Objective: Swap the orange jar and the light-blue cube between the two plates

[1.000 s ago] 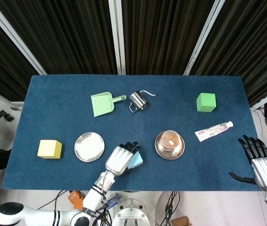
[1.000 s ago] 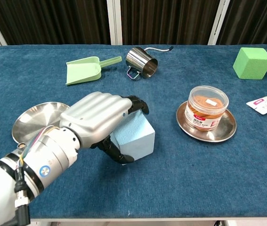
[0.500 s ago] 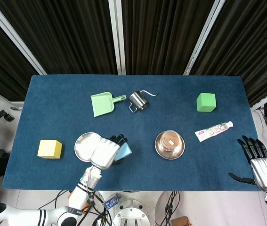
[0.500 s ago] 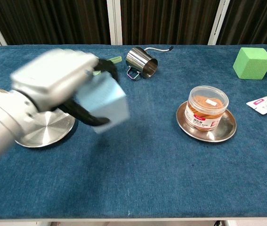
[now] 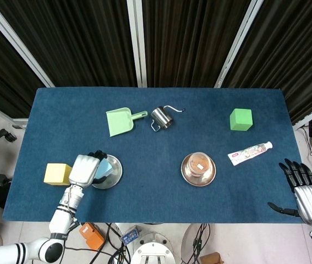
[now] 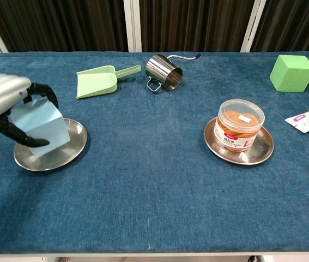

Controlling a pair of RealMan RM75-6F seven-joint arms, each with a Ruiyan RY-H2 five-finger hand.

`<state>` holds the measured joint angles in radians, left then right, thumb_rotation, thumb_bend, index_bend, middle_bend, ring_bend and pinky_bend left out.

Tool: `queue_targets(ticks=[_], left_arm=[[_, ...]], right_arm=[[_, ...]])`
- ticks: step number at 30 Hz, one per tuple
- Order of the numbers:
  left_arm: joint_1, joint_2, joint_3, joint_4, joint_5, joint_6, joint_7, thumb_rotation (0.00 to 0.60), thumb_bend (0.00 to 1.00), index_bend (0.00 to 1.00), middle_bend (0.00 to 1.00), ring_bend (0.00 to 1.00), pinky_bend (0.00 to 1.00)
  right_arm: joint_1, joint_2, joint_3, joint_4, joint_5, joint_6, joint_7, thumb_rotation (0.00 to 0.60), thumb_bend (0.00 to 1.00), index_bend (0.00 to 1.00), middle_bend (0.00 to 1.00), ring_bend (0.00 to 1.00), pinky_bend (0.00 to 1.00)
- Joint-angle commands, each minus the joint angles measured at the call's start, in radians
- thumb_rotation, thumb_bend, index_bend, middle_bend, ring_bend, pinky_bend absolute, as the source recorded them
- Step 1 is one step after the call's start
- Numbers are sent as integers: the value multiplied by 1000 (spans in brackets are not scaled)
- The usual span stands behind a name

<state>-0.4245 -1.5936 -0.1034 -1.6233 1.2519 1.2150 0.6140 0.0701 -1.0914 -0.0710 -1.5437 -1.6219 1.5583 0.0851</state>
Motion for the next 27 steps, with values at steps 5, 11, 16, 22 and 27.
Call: queue_targets(ticks=[5, 11, 16, 22, 27], left_arm=[[-7, 23, 24, -35, -8, -15, 40, 600, 5, 68, 111, 117, 373], [14, 101, 59, -159, 66, 22, -8, 562, 0, 0, 13, 20, 251], [99, 252, 159, -250, 270, 171, -72, 559, 0, 0, 4, 7, 193], [302, 369, 265, -73, 444, 498, -314, 600, 0, 0, 0, 0, 102], [389, 361, 312, 93, 392, 515, -574, 600, 8, 0, 0, 0, 89]], right_arm=[[-2, -3, 4, -2, -10, -9, -9, 458, 175, 0, 0, 0, 0], [-7, -5, 8, -5, -15, -12, -23, 458, 175, 0, 0, 0, 0], [-28, -9, 7, -10, -27, 13, -51, 457, 176, 0, 0, 0, 0], [-87, -29, 5, -20, 14, 52, -154, 456, 175, 0, 0, 0, 0], [-112, -50, 1, -11, -4, 81, -180, 457, 176, 0, 0, 0, 0]])
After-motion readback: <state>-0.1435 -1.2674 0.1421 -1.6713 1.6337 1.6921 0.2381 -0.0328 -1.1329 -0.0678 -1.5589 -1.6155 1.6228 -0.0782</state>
